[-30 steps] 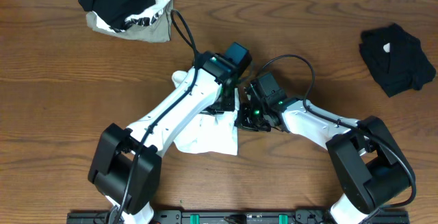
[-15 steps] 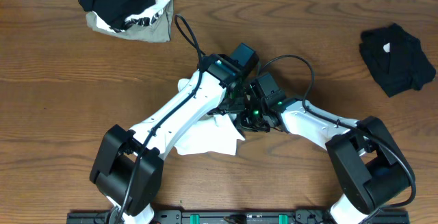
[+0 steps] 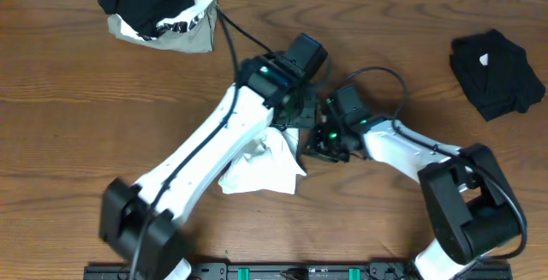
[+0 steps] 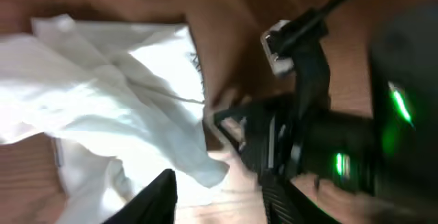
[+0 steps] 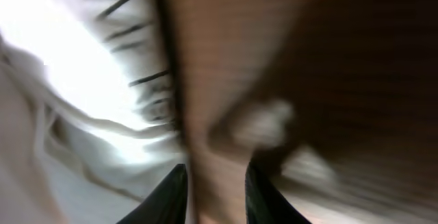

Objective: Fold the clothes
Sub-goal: 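Lift the folded shirt with the right gripper and move it rightward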

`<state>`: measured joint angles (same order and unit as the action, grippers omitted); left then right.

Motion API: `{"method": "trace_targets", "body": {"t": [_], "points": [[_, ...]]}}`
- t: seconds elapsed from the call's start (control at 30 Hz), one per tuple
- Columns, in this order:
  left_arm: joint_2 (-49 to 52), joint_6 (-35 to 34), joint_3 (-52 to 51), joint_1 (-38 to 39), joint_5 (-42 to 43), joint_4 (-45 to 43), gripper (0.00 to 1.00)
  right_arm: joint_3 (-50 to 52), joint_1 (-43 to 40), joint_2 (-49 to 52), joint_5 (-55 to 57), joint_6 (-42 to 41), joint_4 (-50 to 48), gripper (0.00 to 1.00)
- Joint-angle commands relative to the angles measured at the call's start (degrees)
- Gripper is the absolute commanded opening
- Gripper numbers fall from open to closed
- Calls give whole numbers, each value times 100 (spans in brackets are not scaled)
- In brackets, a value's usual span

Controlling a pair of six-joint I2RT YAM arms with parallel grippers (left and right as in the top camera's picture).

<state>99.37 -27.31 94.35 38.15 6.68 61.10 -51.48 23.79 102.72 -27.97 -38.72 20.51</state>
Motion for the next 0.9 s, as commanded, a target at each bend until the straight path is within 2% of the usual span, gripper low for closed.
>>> {"method": "trace_targets", "body": {"t": [0.0, 0.07, 0.13, 0.17, 0.27, 0.33, 0.4, 0.53, 0.63, 0.87], "points": [[-715, 192, 227, -101, -485, 286, 49, -87, -452, -385, 42, 584, 358, 31], [-1106, 153, 229, -293, -730, 538, 59, -236, -706, -680, 76, 824, 815, 35], [-1458, 151, 227, -546, -761, 737, 78, -413, -896, -1008, 74, 981, 1239, 42], [-1661, 94, 227, -721, -761, 848, 87, -542, -962, -1261, 70, 1060, 1506, 48], [-2216, -66, 227, -1325, -761, 1130, 98, -754, -885, -1766, 17, 1165, 1891, 68], [-2557, -83, 227, -1797, -761, 1331, 98, -826, -667, -2133, -103, 1187, 2000, 85], [-2811, -85, 227, -2214, -761, 1545, 98, -835, -332, -2428, -199, 1180, 1989, 89], [-3147, -83, 227, -2924, -761, 2022, 98, -837, 518, -2625, -195, 691, 1825, 89], [-3235, -83, 227, -3237, -758, 2330, 98, -835, 1187, -2551, 199, -339, 1569, 87], [-3241, -85, 173, -3348, -758, 2717, 98, -835, 2328, -2288, 1532, -2142, 723, 85]]}}
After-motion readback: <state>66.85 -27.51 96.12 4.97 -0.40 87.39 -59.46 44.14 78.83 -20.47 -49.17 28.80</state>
